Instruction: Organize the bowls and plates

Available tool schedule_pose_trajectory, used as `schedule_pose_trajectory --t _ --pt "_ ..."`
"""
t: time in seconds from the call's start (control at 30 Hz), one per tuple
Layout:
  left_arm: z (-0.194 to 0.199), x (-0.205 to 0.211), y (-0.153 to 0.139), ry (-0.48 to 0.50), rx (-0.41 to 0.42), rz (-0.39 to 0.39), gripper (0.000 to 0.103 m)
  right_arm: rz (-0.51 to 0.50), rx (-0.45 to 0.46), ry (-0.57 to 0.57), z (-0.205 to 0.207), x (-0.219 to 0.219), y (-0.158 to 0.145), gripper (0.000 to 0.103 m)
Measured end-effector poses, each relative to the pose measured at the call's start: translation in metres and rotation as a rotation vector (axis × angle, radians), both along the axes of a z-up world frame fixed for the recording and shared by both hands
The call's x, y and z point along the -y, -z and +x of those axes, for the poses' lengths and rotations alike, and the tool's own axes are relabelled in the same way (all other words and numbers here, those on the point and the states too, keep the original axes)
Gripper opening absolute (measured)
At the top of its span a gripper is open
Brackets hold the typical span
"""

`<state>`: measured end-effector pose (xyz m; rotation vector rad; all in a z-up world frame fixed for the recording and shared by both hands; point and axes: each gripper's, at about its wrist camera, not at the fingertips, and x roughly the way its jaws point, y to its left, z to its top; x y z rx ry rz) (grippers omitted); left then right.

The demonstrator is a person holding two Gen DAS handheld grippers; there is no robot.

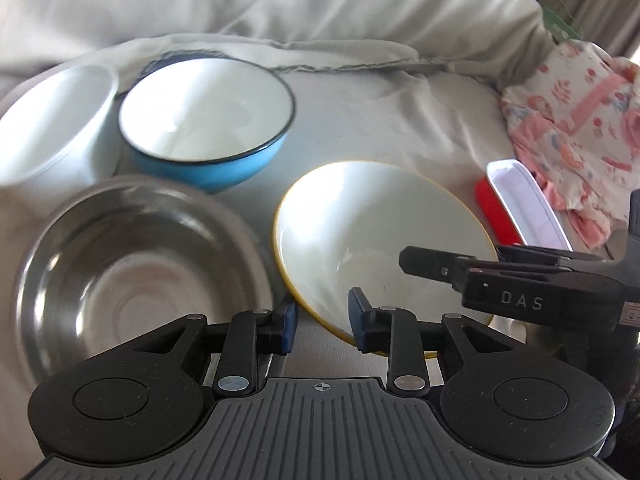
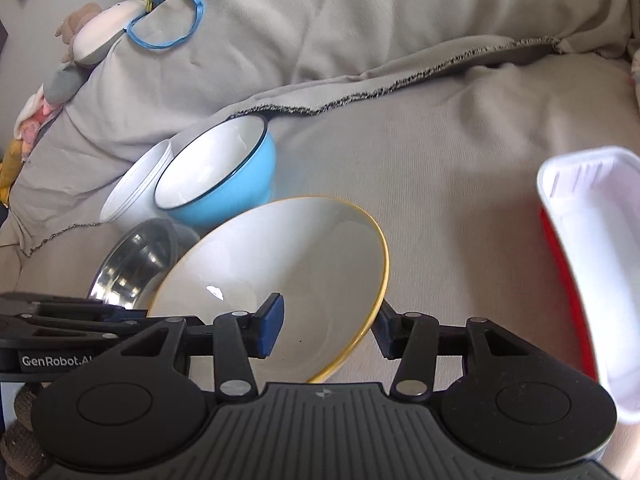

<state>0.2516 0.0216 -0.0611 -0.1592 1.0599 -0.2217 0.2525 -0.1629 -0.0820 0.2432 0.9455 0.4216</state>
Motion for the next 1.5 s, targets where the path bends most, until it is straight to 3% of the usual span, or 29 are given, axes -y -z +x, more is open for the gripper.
schedule_pose_trajectory --t 0.17,0.6,0.8,1.03,1.13,1.23,1.33,1.43,1.5 --pt "0.0 -0.001 0.012 0.031 -0.039 -0.038 0.028 -0.013 0.018 0.03 -0.002 0.002 0.008 0.048" --pt "-0.005 -0.001 0.009 0.016 -0.009 -0.013 0.028 0.044 0.006 0.039 -0.005 0.008 0.008 0.048" --pt "-0.01 -0.001 0.006 0.014 0.007 -0.011 0.028 0.007 -0.002 0.036 -0.016 0.002 0.013 0.049" --pt "-0.013 -0.034 -0.01 -0.024 -0.011 -0.144 0.025 -0.053 0.053 0.041 -0.022 0.0 0.006 0.049" --pt "-0.009 -0.066 -0.047 -0.101 0.091 -0.255 0.024 -0.103 0.192 0.054 -0.027 0.004 -0.028 0.049" --pt "0.025 -0.082 -0.086 -0.195 0.178 -0.175 0.025 -0.124 0.266 0.056 0.004 -0.004 -0.078 0.051" --pt "0.079 -0.089 -0.086 -0.253 0.095 -0.026 0.025 -0.155 0.207 0.049 0.069 -0.023 -0.106 0.078" --pt "0.097 -0.096 -0.061 -0.328 0.066 0.054 0.025 -0.161 0.102 0.062 0.126 -0.047 -0.095 0.078" --pt "0.095 -0.105 -0.042 -0.338 0.053 0.041 0.025 -0.139 0.044 0.067 0.144 -0.058 -0.076 0.078"
